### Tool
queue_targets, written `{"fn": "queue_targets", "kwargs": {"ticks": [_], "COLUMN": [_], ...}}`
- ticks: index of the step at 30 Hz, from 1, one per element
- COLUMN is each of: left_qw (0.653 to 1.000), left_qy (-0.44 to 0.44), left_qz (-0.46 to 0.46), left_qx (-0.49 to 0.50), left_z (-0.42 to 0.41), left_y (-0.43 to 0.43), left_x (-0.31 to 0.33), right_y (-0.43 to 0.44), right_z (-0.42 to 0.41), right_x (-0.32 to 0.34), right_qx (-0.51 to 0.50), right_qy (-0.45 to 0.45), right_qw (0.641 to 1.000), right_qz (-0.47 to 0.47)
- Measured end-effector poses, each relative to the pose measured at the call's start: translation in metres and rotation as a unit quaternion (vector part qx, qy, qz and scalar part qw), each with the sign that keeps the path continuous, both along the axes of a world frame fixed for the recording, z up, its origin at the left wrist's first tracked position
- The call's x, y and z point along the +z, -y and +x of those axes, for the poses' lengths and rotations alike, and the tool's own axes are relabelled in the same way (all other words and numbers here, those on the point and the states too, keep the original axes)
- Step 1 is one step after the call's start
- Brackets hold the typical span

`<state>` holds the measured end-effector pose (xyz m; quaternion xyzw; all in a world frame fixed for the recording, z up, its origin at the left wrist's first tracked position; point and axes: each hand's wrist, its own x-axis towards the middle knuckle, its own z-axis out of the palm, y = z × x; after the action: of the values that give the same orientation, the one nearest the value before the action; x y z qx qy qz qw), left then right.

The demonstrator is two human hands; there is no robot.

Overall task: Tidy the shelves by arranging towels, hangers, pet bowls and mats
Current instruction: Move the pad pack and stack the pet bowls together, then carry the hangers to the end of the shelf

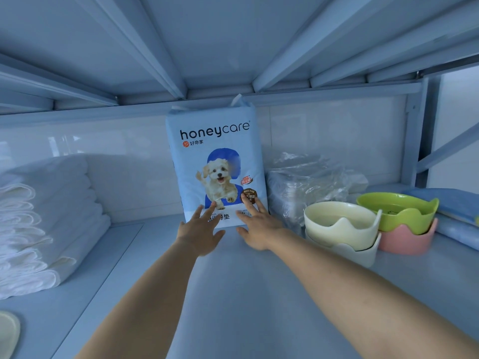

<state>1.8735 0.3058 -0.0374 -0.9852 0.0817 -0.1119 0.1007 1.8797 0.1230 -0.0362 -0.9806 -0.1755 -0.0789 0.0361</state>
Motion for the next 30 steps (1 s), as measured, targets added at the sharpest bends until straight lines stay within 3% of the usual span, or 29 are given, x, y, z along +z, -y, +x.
{"fn": "queue_targets", "kwargs": {"ticks": [8, 14, 30], "left_qw": [1.000, 0.995, 0.972], "left_qy": [0.008, 0.060, 0.149], "left_qz": [-0.004, -0.076, -0.183], "left_qx": [-0.006, -0.037, 0.022], "left_z": [0.003, -0.016, -0.124], "left_y": [0.001, 0.002, -0.036], "left_x": [-0.003, -0.002, 0.001], "right_y": [0.003, 0.002, -0.044], "right_z": [0.004, -0.008, -0.078], "right_x": [0.002, -0.002, 0.002], "right_qx": [0.010, 0.037, 0.152], "right_qy": [-0.003, 0.029, 0.033], "right_qw": [1.000, 0.997, 0.978], "right_qz": [-0.001, 0.058, 0.143]}}
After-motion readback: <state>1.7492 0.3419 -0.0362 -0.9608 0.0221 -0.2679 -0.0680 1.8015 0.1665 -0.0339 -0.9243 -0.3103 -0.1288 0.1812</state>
